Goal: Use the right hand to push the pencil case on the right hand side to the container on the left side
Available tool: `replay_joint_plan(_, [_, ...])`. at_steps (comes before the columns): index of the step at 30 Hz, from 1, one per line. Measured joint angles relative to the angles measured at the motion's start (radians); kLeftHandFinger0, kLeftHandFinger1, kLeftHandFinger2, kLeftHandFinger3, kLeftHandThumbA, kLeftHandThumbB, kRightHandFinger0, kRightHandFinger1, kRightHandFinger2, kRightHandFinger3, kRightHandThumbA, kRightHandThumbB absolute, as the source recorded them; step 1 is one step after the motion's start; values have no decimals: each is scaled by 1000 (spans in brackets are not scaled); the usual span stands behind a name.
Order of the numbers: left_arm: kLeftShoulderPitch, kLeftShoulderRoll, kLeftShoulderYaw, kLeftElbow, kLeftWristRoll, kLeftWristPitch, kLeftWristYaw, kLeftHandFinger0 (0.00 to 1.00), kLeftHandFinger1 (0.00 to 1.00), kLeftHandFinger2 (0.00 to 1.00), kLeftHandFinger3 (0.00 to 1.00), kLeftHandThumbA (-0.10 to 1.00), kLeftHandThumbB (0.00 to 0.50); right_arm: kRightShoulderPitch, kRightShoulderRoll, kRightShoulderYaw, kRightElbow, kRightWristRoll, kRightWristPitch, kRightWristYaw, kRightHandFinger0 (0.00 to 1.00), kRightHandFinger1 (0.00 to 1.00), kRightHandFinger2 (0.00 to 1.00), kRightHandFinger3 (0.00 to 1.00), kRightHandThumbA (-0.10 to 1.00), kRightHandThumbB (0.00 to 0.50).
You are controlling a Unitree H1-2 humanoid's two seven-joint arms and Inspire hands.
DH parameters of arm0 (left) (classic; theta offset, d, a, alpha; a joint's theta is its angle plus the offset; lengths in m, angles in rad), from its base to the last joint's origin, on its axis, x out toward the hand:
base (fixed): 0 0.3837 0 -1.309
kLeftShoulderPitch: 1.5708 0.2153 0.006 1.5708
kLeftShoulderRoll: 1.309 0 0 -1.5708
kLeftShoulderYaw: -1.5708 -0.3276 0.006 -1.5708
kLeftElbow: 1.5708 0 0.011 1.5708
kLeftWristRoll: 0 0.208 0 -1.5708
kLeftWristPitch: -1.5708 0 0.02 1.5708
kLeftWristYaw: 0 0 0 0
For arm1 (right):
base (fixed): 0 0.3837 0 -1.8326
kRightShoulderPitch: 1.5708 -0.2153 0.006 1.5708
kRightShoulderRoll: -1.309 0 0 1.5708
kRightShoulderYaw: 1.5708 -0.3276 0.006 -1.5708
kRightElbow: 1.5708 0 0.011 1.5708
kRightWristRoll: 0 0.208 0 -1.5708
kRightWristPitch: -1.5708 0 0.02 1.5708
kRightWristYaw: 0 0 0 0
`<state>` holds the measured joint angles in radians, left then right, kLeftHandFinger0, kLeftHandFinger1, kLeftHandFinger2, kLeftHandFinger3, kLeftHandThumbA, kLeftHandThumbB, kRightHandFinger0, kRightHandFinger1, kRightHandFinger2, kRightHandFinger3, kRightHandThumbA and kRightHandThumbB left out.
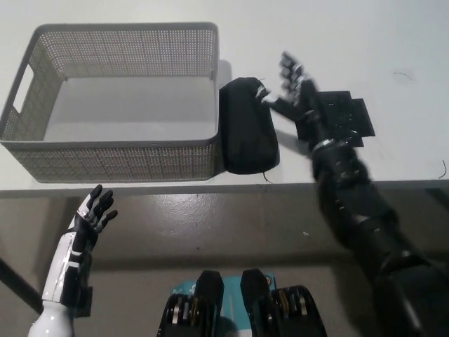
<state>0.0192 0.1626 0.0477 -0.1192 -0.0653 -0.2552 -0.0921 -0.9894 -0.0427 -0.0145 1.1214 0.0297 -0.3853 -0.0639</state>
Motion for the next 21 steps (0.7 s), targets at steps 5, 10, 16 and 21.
replay_joint_plan(5, [-2,0,0,0,1,0,0,1000,1000,1000,1000,998,55,47,-70,17,-128,-53,1,-39,1000,1000,1000,1000,1000,350])
replay_joint_plan(10, [-4,0,-1,0,3,0,0,1000,1000,1000,1000,997,69,112,-83,-2,-282,-54,19,-40,1000,1000,1000,1000,1000,388])
replay_joint_plan(16, [-10,0,0,1,3,2,0,1000,1000,1000,1000,1000,68,244,-83,-11,-537,-51,46,-33,1000,1000,1000,1000,1000,353])
replay_joint_plan(21, [-18,0,2,3,3,3,0,1000,1000,1000,1000,1000,51,404,-84,-11,-726,-46,60,-19,1000,1000,1000,1000,1000,307])
